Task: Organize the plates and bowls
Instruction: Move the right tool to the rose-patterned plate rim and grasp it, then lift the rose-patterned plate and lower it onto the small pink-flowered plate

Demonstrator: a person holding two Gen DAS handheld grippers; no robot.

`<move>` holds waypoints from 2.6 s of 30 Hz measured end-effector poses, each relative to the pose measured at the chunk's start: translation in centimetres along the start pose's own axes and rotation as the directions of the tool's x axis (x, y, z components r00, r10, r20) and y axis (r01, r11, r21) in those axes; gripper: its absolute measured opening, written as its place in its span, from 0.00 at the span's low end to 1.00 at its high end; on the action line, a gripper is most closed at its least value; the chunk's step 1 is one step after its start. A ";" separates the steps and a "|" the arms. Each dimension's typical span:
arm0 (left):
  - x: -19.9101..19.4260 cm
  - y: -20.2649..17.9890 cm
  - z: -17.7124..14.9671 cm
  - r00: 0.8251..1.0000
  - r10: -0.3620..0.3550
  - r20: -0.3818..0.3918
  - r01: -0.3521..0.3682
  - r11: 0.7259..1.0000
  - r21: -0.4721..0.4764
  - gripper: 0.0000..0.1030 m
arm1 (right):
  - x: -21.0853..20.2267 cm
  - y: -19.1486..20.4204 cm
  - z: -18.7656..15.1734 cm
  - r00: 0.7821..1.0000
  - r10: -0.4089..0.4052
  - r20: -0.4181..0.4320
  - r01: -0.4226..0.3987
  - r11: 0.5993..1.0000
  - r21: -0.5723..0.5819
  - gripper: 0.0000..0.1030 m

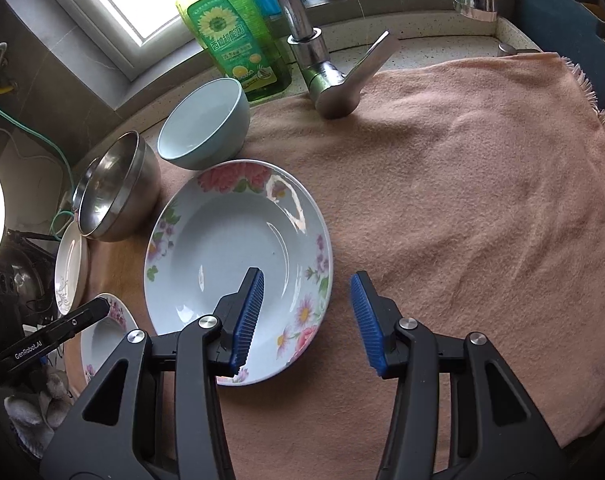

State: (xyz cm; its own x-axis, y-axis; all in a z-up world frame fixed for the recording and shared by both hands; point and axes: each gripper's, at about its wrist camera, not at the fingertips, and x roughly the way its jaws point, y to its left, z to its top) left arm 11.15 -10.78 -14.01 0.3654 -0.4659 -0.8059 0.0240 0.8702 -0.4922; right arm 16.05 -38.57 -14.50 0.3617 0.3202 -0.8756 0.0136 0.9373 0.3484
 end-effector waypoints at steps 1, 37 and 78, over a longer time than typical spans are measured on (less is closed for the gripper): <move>0.3 -0.2 0.2 1.000 -0.002 -0.002 0.002 1.000 -0.001 0.26 | 0.2 -0.3 0.3 1.000 0.005 -0.005 -0.005 1.000 0.003 0.45; 5.2 -1.5 2.0 0.997 -0.021 -0.076 0.018 0.999 -0.041 0.13 | 4.8 -2.1 3.2 0.982 0.134 -0.137 -0.133 0.991 0.016 0.13; -2.7 1.9 -0.3 1.000 0.001 0.001 -0.001 1.000 -0.009 0.11 | -0.5 5.8 -2.1 0.982 0.165 -0.086 -0.170 0.984 -0.054 0.12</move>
State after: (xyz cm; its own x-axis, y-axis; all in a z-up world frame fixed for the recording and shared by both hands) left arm 9.92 -7.94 -12.86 0.3667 -0.4649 -0.8059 0.0154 0.8691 -0.4944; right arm 13.96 -32.98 -12.72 0.2773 0.4814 -0.8315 -0.0984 0.8751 0.4738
